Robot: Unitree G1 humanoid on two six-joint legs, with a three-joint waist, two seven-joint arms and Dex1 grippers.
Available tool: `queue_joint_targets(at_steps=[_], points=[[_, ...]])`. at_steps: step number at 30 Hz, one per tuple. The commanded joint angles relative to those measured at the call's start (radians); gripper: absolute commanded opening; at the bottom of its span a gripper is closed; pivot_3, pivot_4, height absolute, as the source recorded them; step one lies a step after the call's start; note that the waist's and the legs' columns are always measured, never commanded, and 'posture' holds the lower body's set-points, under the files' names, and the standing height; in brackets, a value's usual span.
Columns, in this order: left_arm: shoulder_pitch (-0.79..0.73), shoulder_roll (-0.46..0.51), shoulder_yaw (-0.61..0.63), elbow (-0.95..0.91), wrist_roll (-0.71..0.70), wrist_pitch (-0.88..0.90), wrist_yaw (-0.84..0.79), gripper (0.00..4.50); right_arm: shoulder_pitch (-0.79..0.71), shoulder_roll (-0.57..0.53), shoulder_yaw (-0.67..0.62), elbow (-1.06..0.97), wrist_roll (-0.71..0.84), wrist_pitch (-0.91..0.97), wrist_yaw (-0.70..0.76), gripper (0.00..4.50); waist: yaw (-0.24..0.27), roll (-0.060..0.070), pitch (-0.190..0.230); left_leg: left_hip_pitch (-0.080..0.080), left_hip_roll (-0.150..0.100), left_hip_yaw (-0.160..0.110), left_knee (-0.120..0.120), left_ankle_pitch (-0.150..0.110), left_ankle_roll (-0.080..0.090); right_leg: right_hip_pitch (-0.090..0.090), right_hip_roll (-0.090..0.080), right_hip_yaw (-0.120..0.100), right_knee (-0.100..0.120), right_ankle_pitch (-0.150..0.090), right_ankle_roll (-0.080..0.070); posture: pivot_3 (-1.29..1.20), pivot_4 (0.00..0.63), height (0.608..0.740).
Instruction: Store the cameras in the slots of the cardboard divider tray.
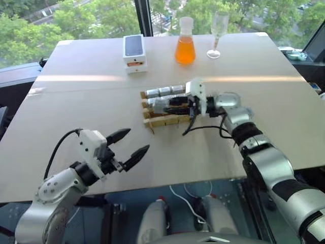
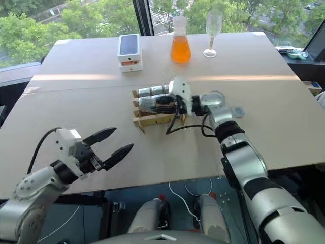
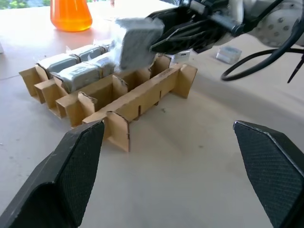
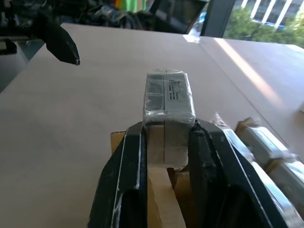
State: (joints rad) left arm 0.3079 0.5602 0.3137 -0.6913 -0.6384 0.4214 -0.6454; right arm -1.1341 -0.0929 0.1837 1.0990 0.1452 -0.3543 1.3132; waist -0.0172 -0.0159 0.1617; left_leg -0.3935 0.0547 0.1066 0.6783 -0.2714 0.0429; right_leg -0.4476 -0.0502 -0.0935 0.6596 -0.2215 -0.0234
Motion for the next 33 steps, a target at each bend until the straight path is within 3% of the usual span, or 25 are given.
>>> queue_joint_targets(at_steps=[1,15,33], points=[[0.009,-0.028,0.011,-0.081,-0.029,0.004,0.064,4.5,-0.07,0.026,-0.013,0.095,-0.041,-0.085,0.027,0.65,0.004,0.0,0.0,0.0,0.0,0.0,0.0,0.0,0.0,0.0,0.0,0.0,0.0,0.0,0.0,0.0,0.15,0.74],[0.073,-0.069,-0.002,-0.14,-0.012,-0.017,0.135,4.5,-0.159,0.053,-0.033,0.231,-0.207,-0.116,-0.188,0.65,-0.001,0.0,0.0,0.0,-0.001,-0.001,0.0,0.0,0.0,0.0,-0.002,-0.001,0.001,0.0,-0.001,0.0,0.15,0.74],[0.097,-0.079,-0.007,-0.154,-0.006,-0.04,0.155,4.5,-0.153,0.054,0.002,0.256,-0.36,-0.162,-0.214,0.65,-0.001,0.0,0.0,0.0,-0.001,-0.001,0.0,0.0,0.0,0.0,-0.002,-0.001,0.001,0.0,-0.001,0.0,0.15,0.74]])
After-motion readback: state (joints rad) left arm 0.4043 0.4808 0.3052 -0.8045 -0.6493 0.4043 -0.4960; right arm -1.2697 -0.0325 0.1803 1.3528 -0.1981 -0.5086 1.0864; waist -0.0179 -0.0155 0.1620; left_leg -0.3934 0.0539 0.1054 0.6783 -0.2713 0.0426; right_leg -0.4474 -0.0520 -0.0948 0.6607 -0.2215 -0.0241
